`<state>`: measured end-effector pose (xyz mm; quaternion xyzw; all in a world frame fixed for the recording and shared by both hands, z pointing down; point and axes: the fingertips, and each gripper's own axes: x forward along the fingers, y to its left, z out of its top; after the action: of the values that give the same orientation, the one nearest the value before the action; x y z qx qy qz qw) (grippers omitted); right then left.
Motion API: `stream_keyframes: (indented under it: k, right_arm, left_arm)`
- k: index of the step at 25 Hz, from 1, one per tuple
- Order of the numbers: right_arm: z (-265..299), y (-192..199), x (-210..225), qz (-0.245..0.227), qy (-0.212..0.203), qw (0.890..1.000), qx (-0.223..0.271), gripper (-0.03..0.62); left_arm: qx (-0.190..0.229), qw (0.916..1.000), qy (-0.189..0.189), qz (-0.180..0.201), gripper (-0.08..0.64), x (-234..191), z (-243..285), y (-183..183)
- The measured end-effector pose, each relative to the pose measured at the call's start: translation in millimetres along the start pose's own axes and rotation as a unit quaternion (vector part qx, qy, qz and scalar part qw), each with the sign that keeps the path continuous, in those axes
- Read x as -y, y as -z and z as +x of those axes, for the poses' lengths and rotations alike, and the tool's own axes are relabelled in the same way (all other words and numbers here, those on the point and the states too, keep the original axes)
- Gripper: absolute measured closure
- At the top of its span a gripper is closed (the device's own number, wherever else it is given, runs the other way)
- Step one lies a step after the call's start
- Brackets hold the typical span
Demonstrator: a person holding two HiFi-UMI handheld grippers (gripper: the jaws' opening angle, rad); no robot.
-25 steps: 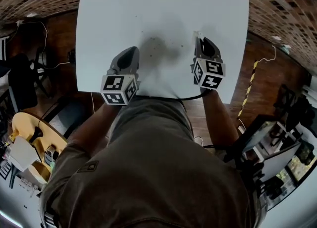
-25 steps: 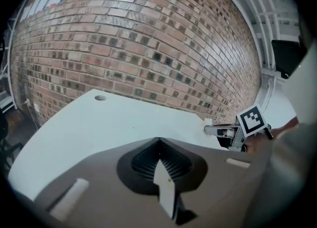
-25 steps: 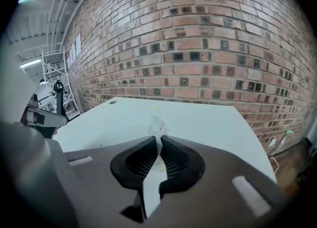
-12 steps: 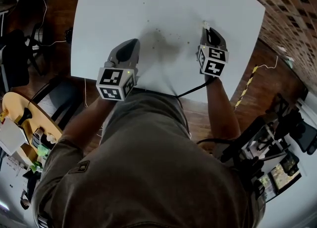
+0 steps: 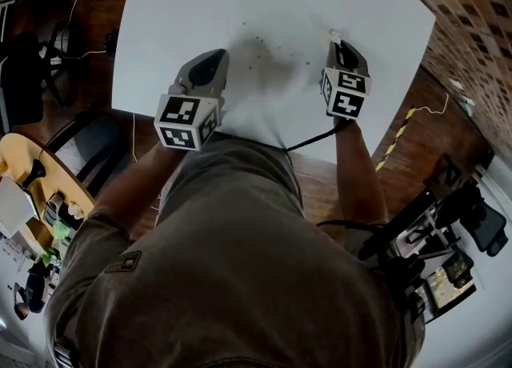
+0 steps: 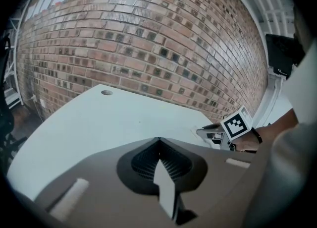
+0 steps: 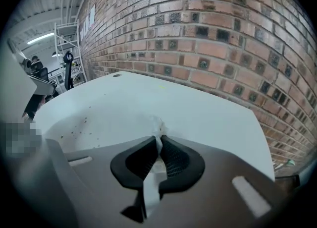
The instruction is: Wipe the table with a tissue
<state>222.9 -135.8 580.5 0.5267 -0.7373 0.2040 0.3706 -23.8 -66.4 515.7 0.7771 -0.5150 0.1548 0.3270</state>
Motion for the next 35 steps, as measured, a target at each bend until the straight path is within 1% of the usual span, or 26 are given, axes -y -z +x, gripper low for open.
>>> stream_keyframes:
  k: [4, 11, 13, 17, 35]
  right_arm:
    - [-1, 3, -7, -0.002, -0.014, 1.000, -0.005, 0.555]
    - [-6, 7, -12, 0.001, -0.024, 1.000, -0.012, 0.555]
    - [-8, 9, -14, 0.003, -0.025, 1.000, -0.014, 0.555]
    - [-13, 15, -20, 0.006, -0.028, 0.999, -0.016, 0.555]
    - [-25, 27, -50, 0.017, -0.045, 0.999, -0.023, 0.555]
  left_arm:
    - [0.000, 1.0000, -0.001, 0.000, 0.558, 1, 0, 0]
    - [0.001, 1.0000, 0.000, 0.000, 0.558, 4, -2, 0]
    - [0.002, 1.0000, -0.001, 0.005, 0.558, 5, -3, -1]
    - [0.000, 1.0000, 0.002, -0.001, 0.558, 7, -5, 4]
    - [0.002, 0.9999, 0.008, 0.005, 0.558, 10, -20, 8]
